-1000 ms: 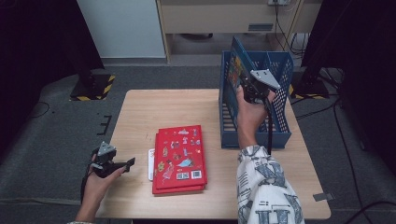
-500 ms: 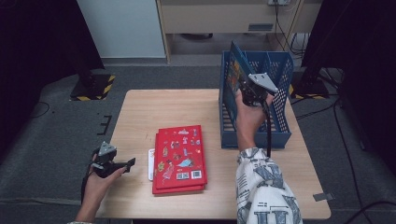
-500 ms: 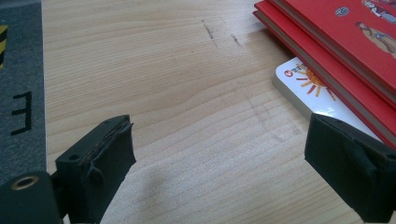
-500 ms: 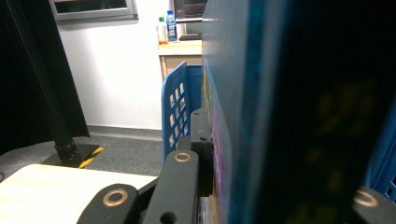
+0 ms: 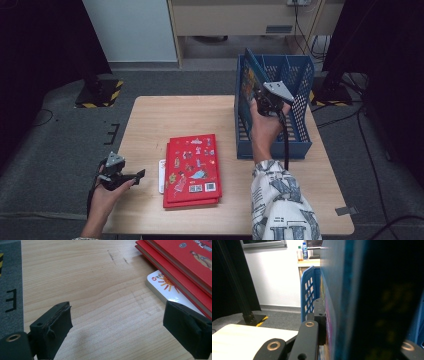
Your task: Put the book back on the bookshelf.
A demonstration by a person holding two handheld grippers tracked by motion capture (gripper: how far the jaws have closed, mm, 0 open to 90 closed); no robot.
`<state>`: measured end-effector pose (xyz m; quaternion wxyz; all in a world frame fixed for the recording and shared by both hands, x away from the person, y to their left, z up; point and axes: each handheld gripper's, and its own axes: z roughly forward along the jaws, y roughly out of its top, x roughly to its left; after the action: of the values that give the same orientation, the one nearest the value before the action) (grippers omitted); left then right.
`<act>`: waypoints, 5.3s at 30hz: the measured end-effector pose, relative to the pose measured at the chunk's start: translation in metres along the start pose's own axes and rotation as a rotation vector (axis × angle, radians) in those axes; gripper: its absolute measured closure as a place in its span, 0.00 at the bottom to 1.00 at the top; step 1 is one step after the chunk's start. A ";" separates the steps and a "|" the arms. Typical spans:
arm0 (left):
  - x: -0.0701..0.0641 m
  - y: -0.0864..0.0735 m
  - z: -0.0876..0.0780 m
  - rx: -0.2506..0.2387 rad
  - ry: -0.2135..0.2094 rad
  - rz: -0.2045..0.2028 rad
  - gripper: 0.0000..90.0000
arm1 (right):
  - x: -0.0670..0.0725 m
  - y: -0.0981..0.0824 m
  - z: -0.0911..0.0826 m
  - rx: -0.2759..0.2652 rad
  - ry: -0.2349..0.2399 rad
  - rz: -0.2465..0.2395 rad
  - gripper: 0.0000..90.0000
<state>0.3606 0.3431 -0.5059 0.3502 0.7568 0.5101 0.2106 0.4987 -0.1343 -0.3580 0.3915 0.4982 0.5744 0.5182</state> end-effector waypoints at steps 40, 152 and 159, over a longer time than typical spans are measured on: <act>-0.001 0.000 0.001 0.004 -0.002 0.003 0.08 | 0.007 -0.031 -0.014 -0.050 0.026 -0.012 0.89; -0.003 0.001 0.002 0.015 0.000 0.014 0.08 | 0.048 -0.011 -0.014 -0.089 0.024 -0.183 0.35; -0.003 0.000 0.002 0.021 0.000 0.021 0.08 | 0.045 -0.015 -0.023 -0.084 0.054 -0.175 0.26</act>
<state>0.3609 0.3392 -0.5068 0.3400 0.7659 0.5042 0.2087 0.4650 -0.0940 -0.3663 0.4402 0.4151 0.6039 0.5189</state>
